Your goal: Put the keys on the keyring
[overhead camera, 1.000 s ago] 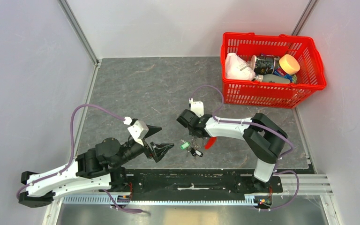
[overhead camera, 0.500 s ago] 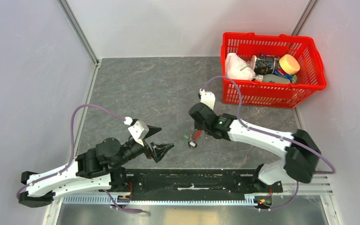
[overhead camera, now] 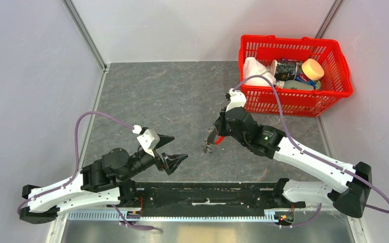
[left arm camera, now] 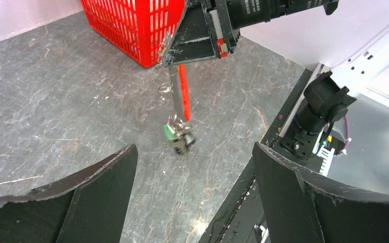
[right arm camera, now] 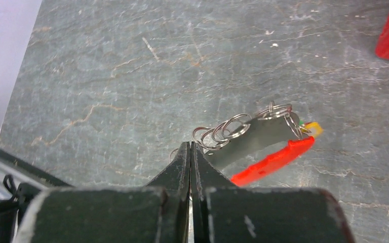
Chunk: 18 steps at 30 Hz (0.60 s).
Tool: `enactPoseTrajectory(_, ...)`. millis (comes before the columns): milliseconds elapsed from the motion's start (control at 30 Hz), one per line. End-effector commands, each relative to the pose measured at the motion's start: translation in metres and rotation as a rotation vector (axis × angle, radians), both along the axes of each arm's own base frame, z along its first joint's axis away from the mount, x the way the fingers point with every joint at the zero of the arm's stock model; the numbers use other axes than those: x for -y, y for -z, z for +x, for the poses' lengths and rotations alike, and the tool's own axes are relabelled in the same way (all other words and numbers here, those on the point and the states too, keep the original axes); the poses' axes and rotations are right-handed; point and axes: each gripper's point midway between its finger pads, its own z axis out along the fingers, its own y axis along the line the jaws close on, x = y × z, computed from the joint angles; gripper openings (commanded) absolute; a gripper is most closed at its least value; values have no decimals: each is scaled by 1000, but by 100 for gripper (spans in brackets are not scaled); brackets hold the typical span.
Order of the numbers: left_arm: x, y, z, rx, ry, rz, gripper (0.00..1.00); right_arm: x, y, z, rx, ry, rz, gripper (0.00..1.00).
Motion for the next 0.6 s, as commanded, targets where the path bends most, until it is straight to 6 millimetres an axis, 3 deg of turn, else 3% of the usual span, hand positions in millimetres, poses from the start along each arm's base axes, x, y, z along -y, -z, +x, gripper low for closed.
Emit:
enactPoseTrajectory(0,-3,-26,-3,-5,1,-85,90,-20,-39,-3,56,-115,79,0)
enactPoseTrajectory(67,-3,-28,-3,-4,1,-89,90,-12,-32,5,55,-41,60,0)
enactPoseTrajectory(200,-6,-30,-3,-1,-2,-89,90,-45,-21,-5,-17,-169,107,0)
enactPoseTrajectory(567,-12,-33,-4,-6,-9,-111,90,-77,33,20,-116,-115,78,0)
